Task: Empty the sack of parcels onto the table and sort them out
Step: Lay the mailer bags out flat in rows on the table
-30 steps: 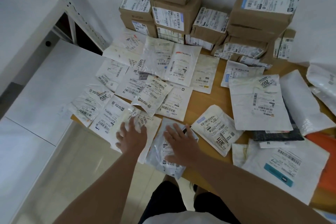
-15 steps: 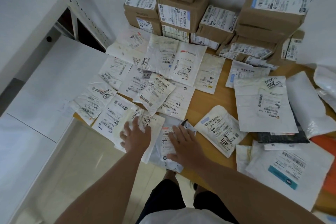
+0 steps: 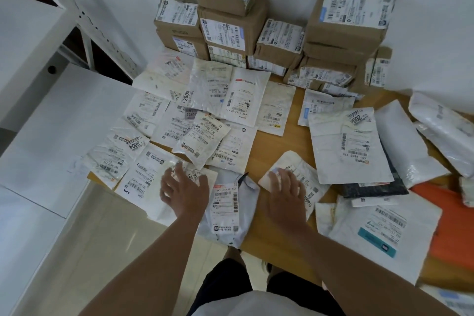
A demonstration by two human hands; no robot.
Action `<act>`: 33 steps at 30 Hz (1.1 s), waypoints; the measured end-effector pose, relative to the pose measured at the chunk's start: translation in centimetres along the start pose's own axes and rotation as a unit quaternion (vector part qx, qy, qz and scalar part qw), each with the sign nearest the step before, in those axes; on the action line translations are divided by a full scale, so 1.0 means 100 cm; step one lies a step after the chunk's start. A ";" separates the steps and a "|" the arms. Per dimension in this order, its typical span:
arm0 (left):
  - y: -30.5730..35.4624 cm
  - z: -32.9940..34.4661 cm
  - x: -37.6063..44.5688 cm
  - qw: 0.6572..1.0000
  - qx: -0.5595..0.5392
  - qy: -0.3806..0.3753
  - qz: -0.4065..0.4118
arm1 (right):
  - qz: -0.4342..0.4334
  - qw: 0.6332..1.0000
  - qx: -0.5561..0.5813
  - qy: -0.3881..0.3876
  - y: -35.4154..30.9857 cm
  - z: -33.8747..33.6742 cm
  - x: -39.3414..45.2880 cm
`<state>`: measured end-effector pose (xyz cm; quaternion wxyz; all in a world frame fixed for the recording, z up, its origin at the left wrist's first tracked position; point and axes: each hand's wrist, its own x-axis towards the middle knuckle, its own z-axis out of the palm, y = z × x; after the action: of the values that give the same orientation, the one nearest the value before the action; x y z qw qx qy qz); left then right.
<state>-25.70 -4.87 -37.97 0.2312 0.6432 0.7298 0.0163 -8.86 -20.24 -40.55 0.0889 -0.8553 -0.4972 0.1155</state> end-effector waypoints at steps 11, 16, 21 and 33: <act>0.058 0.010 -0.014 0.974 0.018 -0.030 0.223 | 0.174 0.975 0.001 -0.138 0.018 -0.007 0.046; 0.062 0.011 -0.003 0.947 0.092 -0.077 0.298 | 0.213 0.951 0.093 -0.205 0.013 -0.012 0.067; 0.072 0.017 0.015 0.934 0.145 -0.137 0.296 | 0.202 0.958 0.083 -0.186 0.015 -0.017 0.070; 0.081 0.018 0.035 0.917 0.179 -0.187 0.304 | 0.173 0.966 0.060 -0.181 -0.008 -0.009 0.083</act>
<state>-17.75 -0.66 -38.14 0.2283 0.8559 0.4332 -0.1661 -5.30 -12.63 -40.33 0.0278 -0.8861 -0.3420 0.3116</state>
